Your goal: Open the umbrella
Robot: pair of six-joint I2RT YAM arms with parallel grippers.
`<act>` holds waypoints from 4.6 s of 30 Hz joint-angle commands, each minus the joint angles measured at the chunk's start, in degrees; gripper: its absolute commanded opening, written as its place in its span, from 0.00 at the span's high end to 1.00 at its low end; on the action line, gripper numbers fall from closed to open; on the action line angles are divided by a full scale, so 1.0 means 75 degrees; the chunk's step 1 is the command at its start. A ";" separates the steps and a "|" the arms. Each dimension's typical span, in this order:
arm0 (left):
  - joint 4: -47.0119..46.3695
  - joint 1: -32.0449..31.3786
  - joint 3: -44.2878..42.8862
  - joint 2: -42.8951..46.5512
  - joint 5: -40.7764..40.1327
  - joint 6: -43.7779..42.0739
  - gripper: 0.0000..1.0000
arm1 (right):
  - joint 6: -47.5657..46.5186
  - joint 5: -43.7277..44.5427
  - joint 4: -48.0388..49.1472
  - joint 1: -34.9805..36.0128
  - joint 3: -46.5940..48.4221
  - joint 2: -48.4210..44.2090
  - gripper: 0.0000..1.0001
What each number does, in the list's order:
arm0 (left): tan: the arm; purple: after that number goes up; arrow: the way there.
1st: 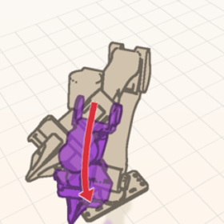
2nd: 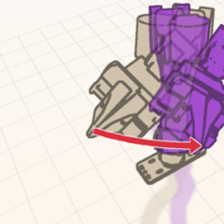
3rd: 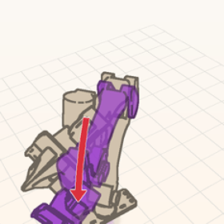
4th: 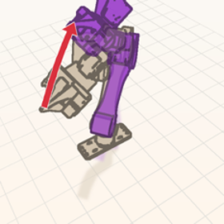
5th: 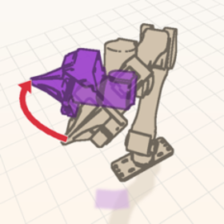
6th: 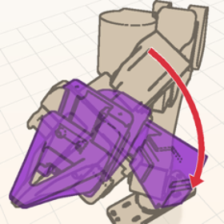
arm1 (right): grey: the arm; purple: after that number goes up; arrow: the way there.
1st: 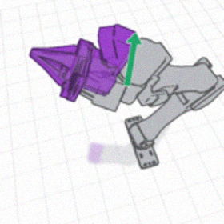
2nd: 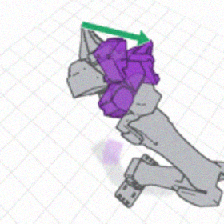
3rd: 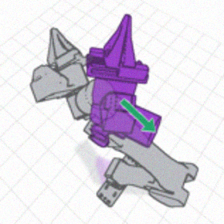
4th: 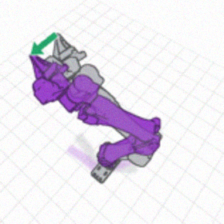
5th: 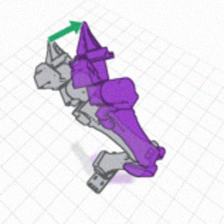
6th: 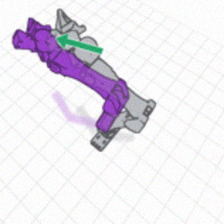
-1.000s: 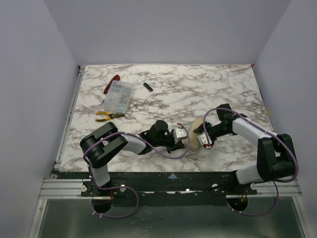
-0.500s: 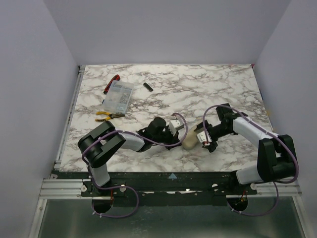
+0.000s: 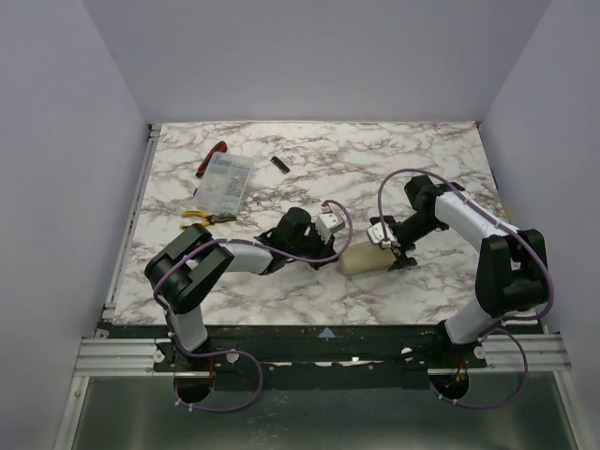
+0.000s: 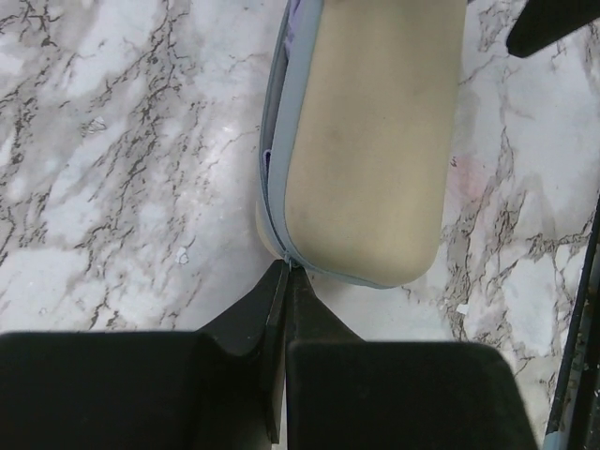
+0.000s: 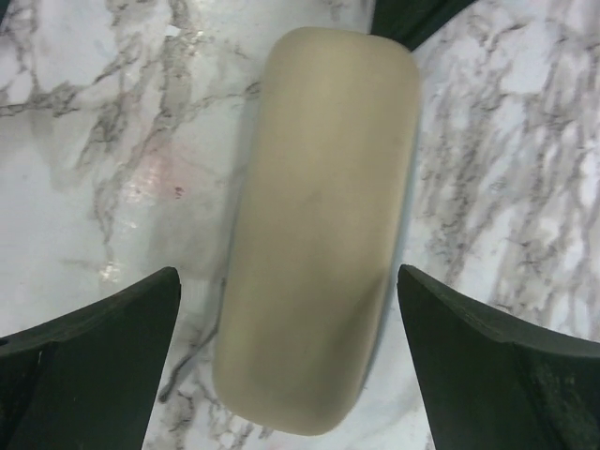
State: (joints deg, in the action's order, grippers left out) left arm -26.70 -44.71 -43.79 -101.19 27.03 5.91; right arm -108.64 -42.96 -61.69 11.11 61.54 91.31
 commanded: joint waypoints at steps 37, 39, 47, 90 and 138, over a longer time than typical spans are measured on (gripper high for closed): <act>0.0087 -0.0148 -0.0023 0.0364 -0.0457 0.0905 1.00 | 0.7980 0.0500 0.3791 0.0029 -0.1237 0.0401 0.68; 0.0005 -0.0148 -0.0150 0.0267 -0.0446 0.0799 1.00 | 0.8553 0.0547 0.4160 0.0041 -0.1345 0.0352 0.70; -0.0028 -0.0482 -0.0573 -0.0060 -0.0241 0.0439 1.00 | 1.0325 0.1005 0.5114 0.0235 -0.1211 0.0557 0.74; 0.1226 0.1344 -0.0304 0.2267 0.0043 0.0370 0.29 | 0.9566 -0.1714 0.1860 0.0287 0.0654 0.0391 0.45; 0.3236 0.2699 -0.0689 0.3053 -0.0988 -0.0037 0.34 | 1.1630 0.4428 0.5399 0.2701 -0.1025 0.0543 0.31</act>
State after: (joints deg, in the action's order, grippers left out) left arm -5.34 -28.01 -48.10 -80.99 20.25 7.40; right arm -20.97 -18.22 -21.87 31.18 55.20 92.38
